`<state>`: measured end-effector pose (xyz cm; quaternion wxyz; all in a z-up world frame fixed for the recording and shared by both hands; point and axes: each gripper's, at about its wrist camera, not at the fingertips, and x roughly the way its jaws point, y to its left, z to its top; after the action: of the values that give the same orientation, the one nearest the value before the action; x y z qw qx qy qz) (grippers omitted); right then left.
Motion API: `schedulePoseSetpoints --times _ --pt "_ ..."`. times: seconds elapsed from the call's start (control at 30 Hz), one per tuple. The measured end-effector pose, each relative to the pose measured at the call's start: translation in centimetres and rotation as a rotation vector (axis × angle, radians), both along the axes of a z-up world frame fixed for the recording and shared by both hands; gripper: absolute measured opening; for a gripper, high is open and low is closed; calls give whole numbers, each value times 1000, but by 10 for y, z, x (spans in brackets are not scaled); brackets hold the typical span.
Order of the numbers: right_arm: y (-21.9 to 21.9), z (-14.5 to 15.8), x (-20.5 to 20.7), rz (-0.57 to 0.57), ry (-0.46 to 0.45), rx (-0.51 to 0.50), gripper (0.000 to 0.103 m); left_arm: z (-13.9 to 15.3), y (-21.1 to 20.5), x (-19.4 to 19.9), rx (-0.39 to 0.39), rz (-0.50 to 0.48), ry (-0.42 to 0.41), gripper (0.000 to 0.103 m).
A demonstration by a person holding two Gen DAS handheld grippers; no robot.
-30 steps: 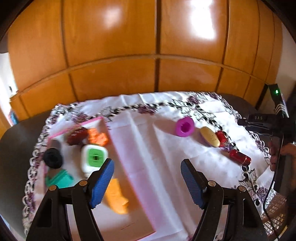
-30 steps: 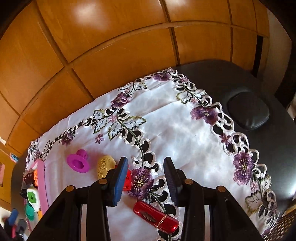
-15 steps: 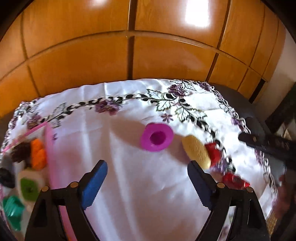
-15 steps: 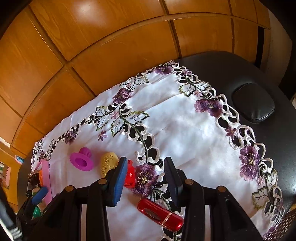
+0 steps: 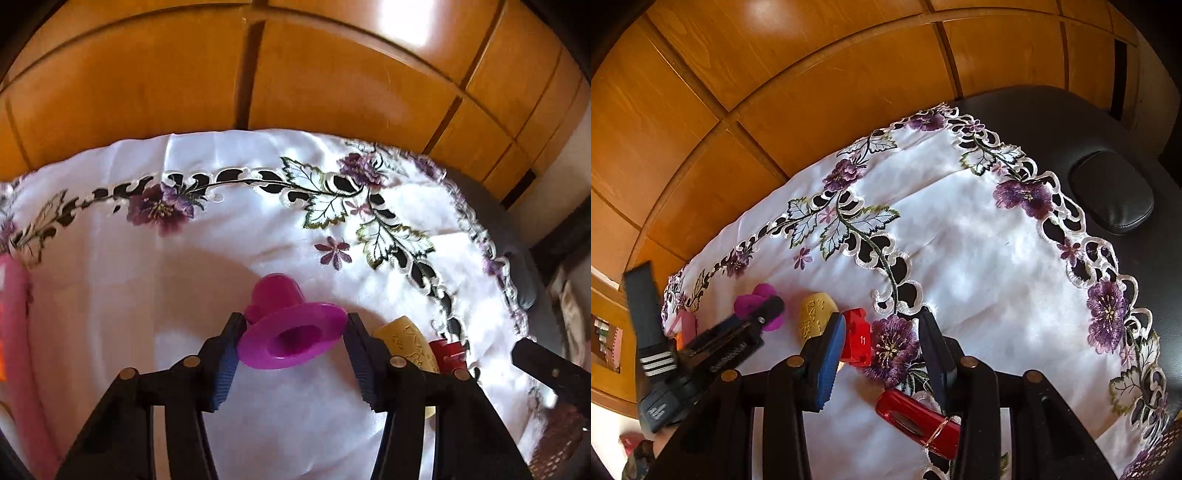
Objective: Organize rigid objects
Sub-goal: 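Close the left tool on the magenta cup, then lift the magenta cup with the left tool while the right tool grasps the yellow soap bar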
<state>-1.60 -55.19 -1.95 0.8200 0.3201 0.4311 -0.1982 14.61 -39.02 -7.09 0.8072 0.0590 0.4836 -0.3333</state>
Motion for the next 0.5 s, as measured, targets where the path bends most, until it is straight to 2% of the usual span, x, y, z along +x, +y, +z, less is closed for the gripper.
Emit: schedulePoseSetpoints --times 0.17,0.5 --pt "-1 -1 0 -8 6 0 41 3 18 -16 9 1 -15 55" --pt "-2 0 -1 -14 16 -43 41 26 67 -85 -9 -32 -124 55"
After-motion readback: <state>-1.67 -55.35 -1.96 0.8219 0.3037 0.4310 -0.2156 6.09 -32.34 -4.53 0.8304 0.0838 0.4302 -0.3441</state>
